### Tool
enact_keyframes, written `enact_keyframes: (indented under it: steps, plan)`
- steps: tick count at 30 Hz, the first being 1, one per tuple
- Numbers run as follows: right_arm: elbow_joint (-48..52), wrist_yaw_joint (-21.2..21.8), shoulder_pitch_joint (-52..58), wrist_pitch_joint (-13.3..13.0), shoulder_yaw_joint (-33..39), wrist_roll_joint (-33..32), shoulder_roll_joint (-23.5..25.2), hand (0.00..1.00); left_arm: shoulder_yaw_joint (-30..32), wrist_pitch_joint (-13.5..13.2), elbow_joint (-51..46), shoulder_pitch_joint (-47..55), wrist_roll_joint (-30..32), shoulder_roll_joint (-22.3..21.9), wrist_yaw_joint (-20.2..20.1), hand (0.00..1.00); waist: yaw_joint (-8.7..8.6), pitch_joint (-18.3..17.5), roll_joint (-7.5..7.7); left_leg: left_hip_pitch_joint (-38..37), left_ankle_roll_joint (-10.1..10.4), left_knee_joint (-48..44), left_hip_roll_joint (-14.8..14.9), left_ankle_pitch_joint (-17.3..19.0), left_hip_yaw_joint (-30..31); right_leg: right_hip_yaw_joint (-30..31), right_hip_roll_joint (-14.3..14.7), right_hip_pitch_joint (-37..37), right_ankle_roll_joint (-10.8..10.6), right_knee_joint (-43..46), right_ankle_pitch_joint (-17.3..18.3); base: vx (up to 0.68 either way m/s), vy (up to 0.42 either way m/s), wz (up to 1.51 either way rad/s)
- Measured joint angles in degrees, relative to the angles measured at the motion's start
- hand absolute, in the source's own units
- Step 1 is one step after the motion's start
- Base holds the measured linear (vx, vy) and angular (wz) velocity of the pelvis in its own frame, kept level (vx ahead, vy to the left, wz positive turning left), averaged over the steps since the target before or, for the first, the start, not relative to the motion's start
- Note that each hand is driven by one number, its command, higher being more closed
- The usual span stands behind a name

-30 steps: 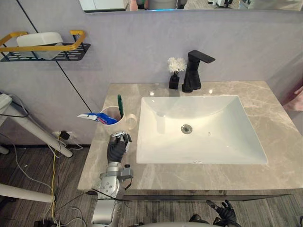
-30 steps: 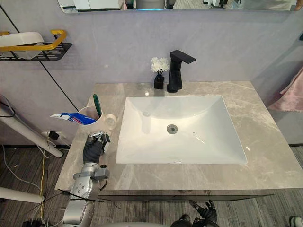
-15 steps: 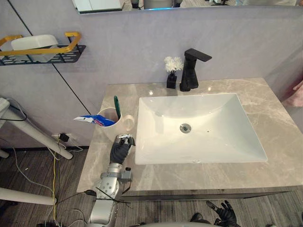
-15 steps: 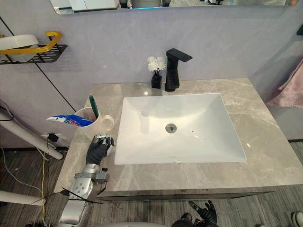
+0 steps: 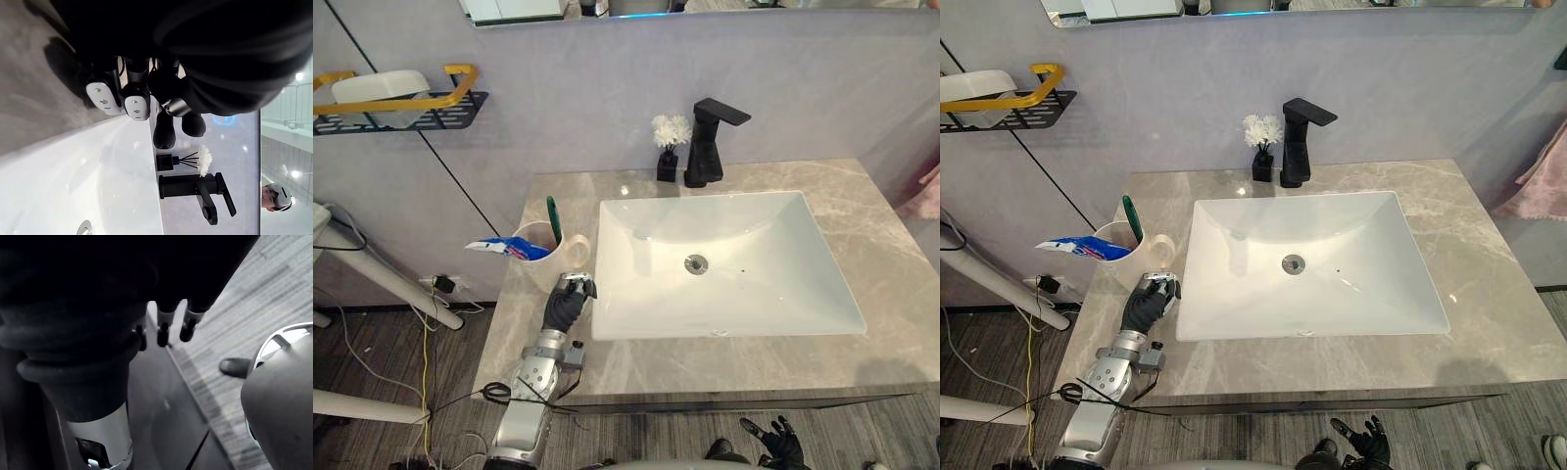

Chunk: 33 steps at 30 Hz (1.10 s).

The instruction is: Organize washtable

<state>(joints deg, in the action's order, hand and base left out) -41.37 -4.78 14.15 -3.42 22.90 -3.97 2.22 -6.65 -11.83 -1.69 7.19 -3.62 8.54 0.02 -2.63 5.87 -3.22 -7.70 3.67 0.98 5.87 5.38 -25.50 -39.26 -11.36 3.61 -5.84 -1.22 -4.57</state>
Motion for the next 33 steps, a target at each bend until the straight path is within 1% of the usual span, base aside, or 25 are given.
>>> enact_keyframes:
  steps: [10, 17, 23, 25, 33]
  plan:
    - [0.0, 0.04, -0.2, -0.02, 0.01, 0.06, -0.43, 0.0, 0.05, 0.0, 1.38, -2.2, 2.08, 0.09, 0.32, 1.0, -0.38, -0.06, -0.1, 0.86, -0.01, -1.09, -0.12, -0.01, -0.48, 0.17, -0.56, -1.13, 0.0, 0.56, 0.0, 0.0, 0.0, 0.0]
    - [0.0, 0.04, -0.14, -0.02, 0.02, 0.06, -0.38, 0.0, 0.05, 0.05, 1.76, -2.04, 2.09, -0.44, 1.39, 1.0, -0.27, -0.07, -0.11, 0.87, -0.03, -1.1, -0.27, 0.01, -0.07, -0.16, -0.94, -0.96, 0.0, 1.1, 0.0, -0.02, -0.011, 0.02]
    - [0.0, 0.05, -0.02, -0.01, 0.23, 0.04, -0.4, 0.0, 0.06, 0.01, 1.74, -0.82, 2.0, -0.78, 1.44, 1.0, 0.07, -0.08, -0.12, 0.8, -0.05, -1.08, -0.33, 0.01, 0.9, -1.38, -1.11, 0.11, 0.0, 1.16, 0.0, -0.04, -0.023, 0.09]
    - [-0.07, 0.05, 0.07, -0.01, 0.32, 0.04, -0.51, 0.0, 0.62, -0.08, 1.4, 0.08, 1.47, -2.07, 1.46, 1.0, 0.28, -0.17, -0.18, 0.89, -0.08, -1.08, -0.57, -0.02, 1.62, -2.0, -1.42, 0.41, -0.01, 1.23, 0.0, -0.01, -0.014, 0.17]
    - [-0.65, 0.02, 0.0, 0.02, 0.31, 0.03, -0.46, 0.0, 3.32, -0.14, -0.05, 2.86, -0.3, -2.73, 2.0, 1.0, 0.4, -0.31, -0.12, 0.84, -0.1, -1.11, -0.88, -0.03, 2.28, -2.88, -1.88, 1.03, -0.02, 1.44, 0.0, 0.0, -0.006, 0.06]
